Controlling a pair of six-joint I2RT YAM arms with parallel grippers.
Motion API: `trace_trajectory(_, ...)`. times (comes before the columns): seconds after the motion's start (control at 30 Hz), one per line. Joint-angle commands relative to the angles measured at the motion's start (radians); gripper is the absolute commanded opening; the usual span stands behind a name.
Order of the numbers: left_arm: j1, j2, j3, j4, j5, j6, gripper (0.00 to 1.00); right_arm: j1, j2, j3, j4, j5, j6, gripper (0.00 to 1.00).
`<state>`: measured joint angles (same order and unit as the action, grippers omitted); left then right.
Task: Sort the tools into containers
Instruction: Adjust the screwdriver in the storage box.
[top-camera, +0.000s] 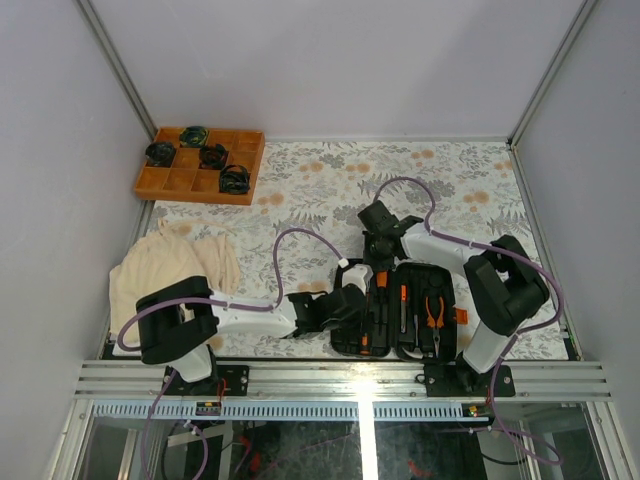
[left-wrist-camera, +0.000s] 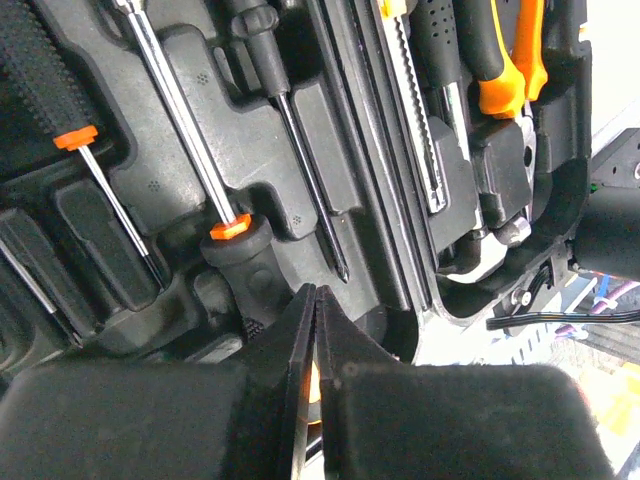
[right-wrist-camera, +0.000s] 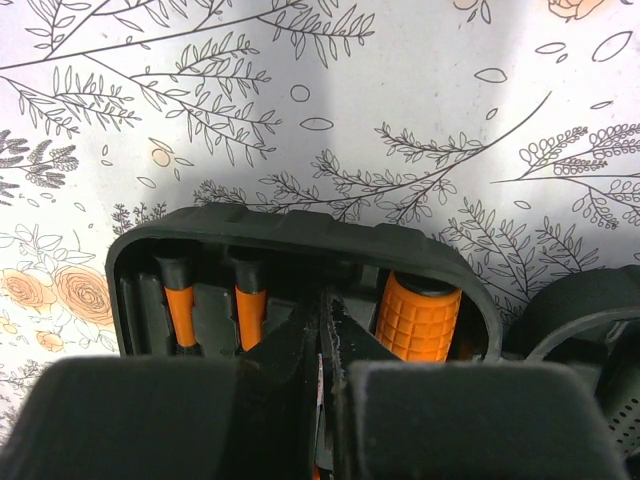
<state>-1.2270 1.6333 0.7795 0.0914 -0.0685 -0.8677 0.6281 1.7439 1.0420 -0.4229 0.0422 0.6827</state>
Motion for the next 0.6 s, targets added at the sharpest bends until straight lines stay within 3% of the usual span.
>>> trace_trajectory(0.0, -0.032, 0.012, -0.068, -0.340, -0.004, 0.017, 0.00, 0.016, 0.034, -0.086, -0.074, 0.022, -0.013, 0.00)
trace_trajectory(0.2, -0.026, -0.038, -0.055, -0.338, -0.038, 0.034, 0.00, 0.015, -0.203, -0.075, -0.017, 0.011, -0.012, 0.00)
trace_trajectory(0.3, -0.025, -0.033, -0.069, -0.320, -0.025, 0.036, 0.00, 0.015, -0.293, -0.069, -0.001, 0.011, -0.005, 0.09)
trace_trajectory(0.43, -0.025, -0.035, -0.096, -0.280, -0.002, 0.036, 0.00, 0.015, -0.367, -0.078, 0.003, 0.026, 0.011, 0.18)
trace_trajectory(0.57, -0.026, -0.055, -0.126, -0.221, 0.009, 0.044, 0.00, 0.016, -0.358, -0.087, -0.003, -0.029, 0.015, 0.14)
